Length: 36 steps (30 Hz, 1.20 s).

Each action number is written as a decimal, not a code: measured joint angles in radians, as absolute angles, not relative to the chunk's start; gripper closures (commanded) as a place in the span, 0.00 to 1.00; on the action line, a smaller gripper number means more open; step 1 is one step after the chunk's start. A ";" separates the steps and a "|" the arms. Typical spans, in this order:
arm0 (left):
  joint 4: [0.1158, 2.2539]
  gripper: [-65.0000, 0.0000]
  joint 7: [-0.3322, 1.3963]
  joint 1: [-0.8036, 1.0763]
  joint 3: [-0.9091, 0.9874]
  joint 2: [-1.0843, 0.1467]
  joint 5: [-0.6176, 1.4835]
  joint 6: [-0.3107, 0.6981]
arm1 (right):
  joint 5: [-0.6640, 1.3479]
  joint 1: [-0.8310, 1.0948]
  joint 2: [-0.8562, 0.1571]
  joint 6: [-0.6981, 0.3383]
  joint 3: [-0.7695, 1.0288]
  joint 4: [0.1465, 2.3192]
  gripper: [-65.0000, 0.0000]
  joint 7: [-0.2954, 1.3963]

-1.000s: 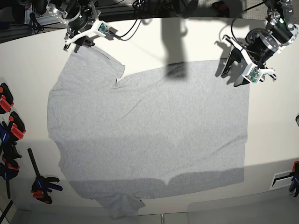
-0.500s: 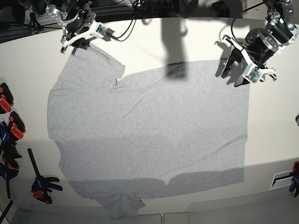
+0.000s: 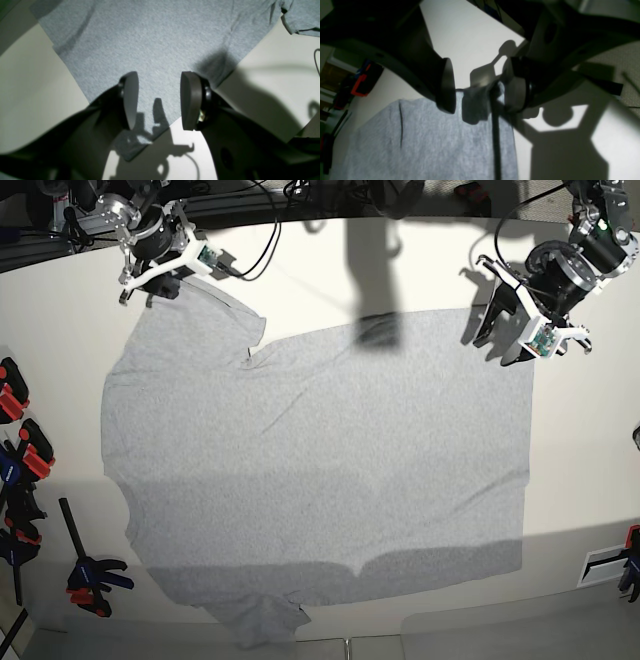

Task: Fold the T-shirt properly
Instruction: 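Grasp the shirt's shoulder edge with the right gripper, then grasp the shirt's other shoulder corner with the left gripper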

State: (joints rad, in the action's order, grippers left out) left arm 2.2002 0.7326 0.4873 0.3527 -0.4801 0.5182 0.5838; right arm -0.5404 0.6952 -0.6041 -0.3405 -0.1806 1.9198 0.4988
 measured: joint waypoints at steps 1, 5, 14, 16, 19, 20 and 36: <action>2.200 0.61 0.733 0.487 0.353 -0.480 0.518 0.584 | -0.510 0.692 -0.604 -0.348 -0.180 1.919 0.52 0.503; 2.200 0.61 0.733 0.487 0.353 -0.480 0.518 0.584 | -0.463 0.684 -0.610 -0.419 -0.174 1.921 0.52 0.502; 2.201 0.61 0.733 0.487 0.353 -0.480 0.518 0.584 | -0.446 0.684 -0.609 -0.428 -0.175 1.917 0.85 0.506; 2.200 0.61 0.733 0.487 0.353 -0.480 0.518 0.584 | -0.446 0.685 -0.609 -0.427 -0.176 1.917 0.95 0.505; 2.200 0.61 0.733 0.487 0.353 -0.480 0.518 0.584 | -0.445 0.685 -0.608 -0.418 -0.179 1.914 1.00 0.503; 2.201 0.61 0.733 0.487 0.353 -0.480 0.518 0.584 | -0.445 0.685 -0.607 -0.403 -0.179 1.914 1.00 0.506; 2.159 0.63 0.934 0.487 0.353 -0.480 0.509 0.612 | -0.437 0.693 -0.604 -0.348 -0.182 1.964 1.00 0.578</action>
State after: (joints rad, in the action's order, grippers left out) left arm 2.1586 0.9340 0.4873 0.3527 -0.4797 0.5091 0.6117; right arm -0.4374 0.6926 -0.6041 -0.3481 -0.1818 1.9640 0.5781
